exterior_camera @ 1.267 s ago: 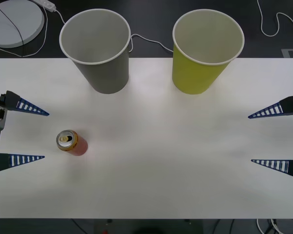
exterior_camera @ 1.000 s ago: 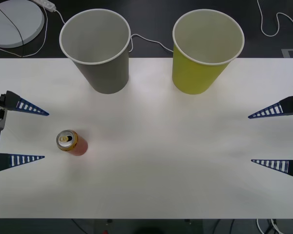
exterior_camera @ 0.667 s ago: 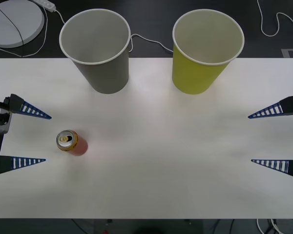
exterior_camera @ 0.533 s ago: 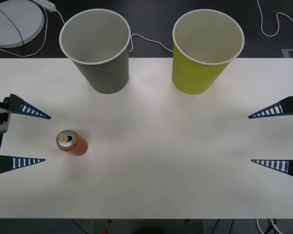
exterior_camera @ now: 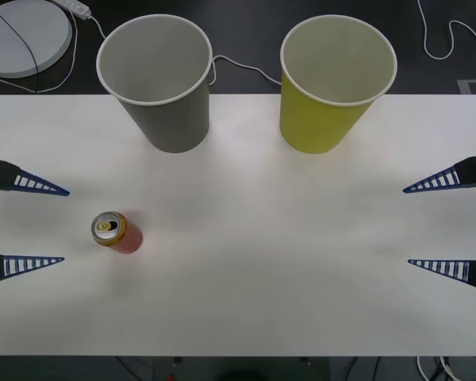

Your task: Put the can into the green bin and the plastic bottle into the gray bin

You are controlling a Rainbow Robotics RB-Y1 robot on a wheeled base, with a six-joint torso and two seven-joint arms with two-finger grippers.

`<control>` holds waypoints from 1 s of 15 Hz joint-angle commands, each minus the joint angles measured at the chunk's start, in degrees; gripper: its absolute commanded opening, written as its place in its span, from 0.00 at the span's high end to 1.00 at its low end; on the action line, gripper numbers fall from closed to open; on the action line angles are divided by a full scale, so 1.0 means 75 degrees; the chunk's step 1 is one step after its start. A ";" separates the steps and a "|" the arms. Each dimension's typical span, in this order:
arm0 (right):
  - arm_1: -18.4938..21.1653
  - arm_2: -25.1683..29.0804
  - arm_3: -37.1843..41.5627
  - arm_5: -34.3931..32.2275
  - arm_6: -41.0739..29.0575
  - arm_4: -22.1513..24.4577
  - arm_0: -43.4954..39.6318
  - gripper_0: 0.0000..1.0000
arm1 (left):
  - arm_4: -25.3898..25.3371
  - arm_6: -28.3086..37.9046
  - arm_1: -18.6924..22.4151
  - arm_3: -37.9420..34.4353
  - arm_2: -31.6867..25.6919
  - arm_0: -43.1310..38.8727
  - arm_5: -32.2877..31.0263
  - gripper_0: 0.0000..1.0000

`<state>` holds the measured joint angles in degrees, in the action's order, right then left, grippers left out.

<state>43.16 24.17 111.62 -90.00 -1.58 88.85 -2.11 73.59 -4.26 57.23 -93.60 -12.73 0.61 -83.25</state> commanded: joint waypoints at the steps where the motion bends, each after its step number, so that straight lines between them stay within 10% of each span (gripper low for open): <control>1: 0.0000 0.0000 0.0000 0.0000 0.0000 0.0001 0.0000 0.00 | -0.0753 -0.1014 -0.0002 0.1007 0.0467 0.0000 0.0201 0.00; 15: 0.0000 0.0000 0.0000 0.0000 0.0000 0.0001 0.0000 0.00 | -0.3964 -0.4846 -0.0002 0.5308 0.3408 0.1243 0.0295 0.00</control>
<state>43.16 24.17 111.62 -90.00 -1.58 88.86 -2.11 45.80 -38.67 57.22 -56.59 10.49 8.45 -80.54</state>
